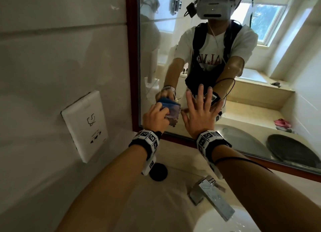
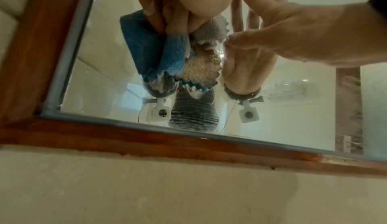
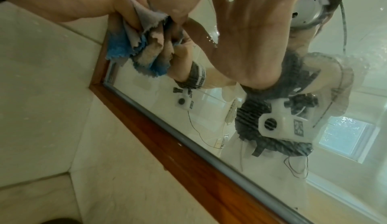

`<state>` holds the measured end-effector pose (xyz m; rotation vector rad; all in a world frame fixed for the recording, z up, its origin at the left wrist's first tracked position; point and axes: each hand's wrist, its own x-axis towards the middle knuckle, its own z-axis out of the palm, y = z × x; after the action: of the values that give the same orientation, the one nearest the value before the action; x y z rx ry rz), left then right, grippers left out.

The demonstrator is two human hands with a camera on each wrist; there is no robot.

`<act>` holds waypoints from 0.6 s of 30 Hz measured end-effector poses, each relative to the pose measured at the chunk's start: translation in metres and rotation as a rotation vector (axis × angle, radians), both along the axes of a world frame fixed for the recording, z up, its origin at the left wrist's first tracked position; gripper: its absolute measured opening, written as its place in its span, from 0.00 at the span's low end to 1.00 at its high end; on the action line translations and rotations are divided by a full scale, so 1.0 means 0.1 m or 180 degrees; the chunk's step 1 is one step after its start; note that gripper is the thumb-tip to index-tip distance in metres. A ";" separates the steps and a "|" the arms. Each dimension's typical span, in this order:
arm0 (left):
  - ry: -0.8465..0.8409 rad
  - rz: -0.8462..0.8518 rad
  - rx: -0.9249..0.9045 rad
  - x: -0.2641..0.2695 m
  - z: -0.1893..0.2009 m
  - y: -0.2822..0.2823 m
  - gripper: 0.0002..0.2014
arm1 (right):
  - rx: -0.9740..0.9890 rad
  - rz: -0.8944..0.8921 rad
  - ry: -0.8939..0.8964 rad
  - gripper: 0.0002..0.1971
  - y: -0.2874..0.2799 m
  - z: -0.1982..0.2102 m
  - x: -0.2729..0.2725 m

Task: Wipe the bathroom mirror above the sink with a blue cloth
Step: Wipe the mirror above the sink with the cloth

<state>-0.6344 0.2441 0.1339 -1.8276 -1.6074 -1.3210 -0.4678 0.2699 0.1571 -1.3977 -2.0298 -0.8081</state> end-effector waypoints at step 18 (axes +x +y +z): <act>0.0022 -0.0195 -0.0685 -0.02 -0.46 -0.06 0.05 | 0.0095 0.0057 0.0084 0.40 0.05 -0.07 -0.01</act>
<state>-0.6363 0.2385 0.0884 -2.0182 -1.7618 -1.2047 -0.4691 0.2747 0.1498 -1.3651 -1.9995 -0.8050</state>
